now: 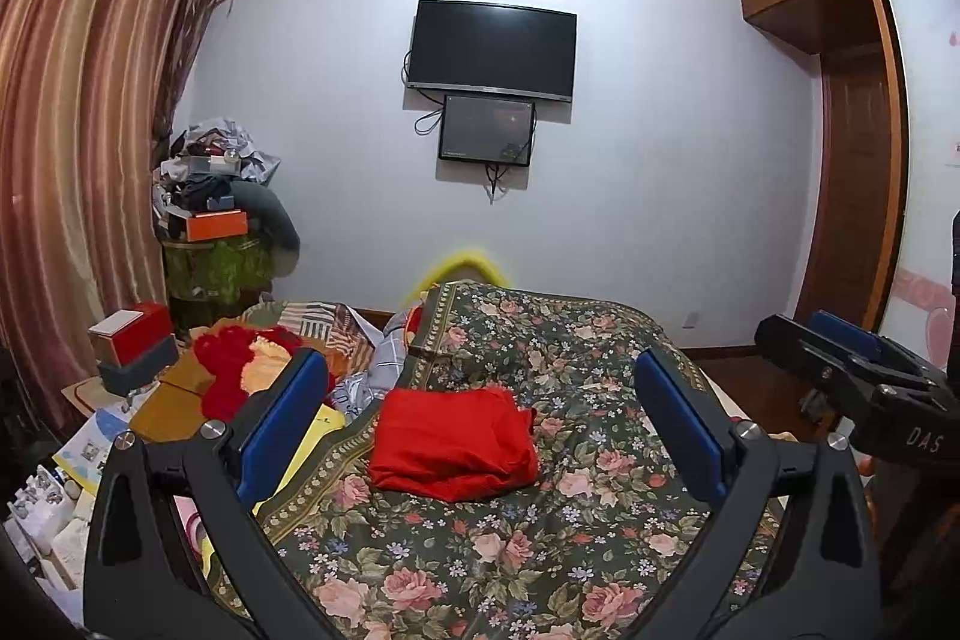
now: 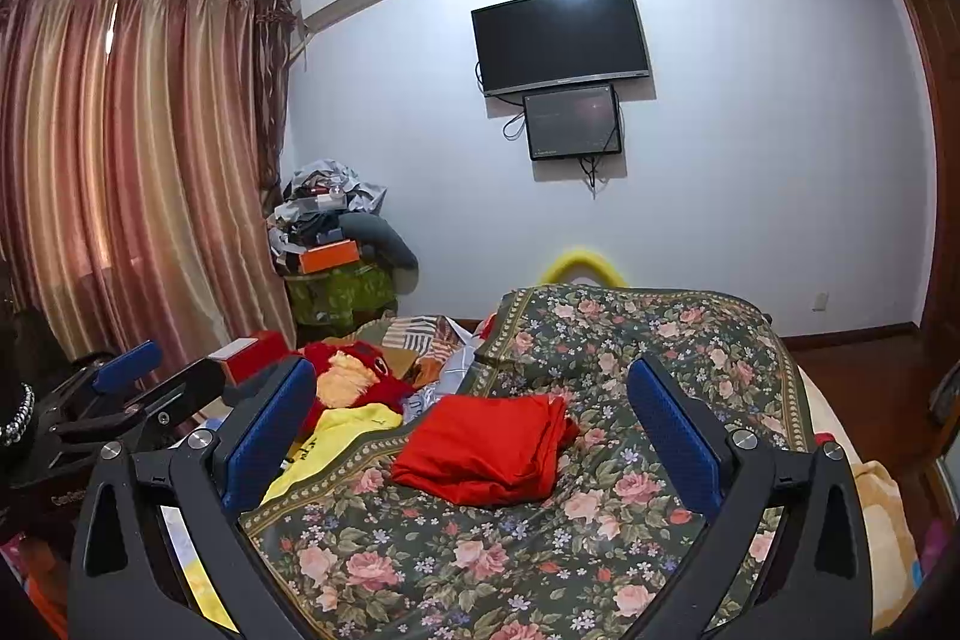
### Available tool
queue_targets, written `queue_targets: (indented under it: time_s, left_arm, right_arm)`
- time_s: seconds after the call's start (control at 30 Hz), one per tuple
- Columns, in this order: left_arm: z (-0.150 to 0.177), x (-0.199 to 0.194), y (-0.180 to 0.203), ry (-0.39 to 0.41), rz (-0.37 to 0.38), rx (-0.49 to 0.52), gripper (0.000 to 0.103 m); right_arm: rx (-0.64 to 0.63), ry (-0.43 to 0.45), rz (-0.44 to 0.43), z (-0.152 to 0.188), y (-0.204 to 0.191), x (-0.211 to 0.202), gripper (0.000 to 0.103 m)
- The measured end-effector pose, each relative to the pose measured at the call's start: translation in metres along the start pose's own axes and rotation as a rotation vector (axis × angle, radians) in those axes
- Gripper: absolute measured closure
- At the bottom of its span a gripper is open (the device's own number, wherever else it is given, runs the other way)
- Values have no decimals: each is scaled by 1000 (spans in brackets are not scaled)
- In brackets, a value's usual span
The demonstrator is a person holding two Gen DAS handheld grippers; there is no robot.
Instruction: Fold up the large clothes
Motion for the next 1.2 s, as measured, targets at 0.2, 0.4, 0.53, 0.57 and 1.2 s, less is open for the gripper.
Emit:
queue_targets:
  time_s: [0.2, 0.4, 0.53, 0.57, 1.2]
  left_arm:
    - [1, 1, -1, -6, 20, -8, 0]
    - [0, 1, 0, -5, 23, 0, 0]
    - [0, 0, 1, -2, 29, 2, 0]
    - [0, 1, 1, -2, 31, 2, 0]
    - [6, 6, -5, -36, 42, -35, 0]
  right_arm:
    - [-7, -5, 4, 0, -1, 1, 0]
    - [-18, 0, 14, -1, -2, 1, 0]
    - [-27, 9, 21, -2, -4, 0, 0]
    - [-28, 9, 22, -2, -4, 0, 0]
    - [-15, 3, 27, 1, -2, 3, 0]
Point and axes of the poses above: each gripper's, at about its wrist camera, not at the fingertips, and x roughly the way its jaws point, y to its right, z to its underside, the point moved 6 cm from there along x, roughly the way its jaws point, and after that the axes turned 5 degrees about x, right-handed, at the moved point
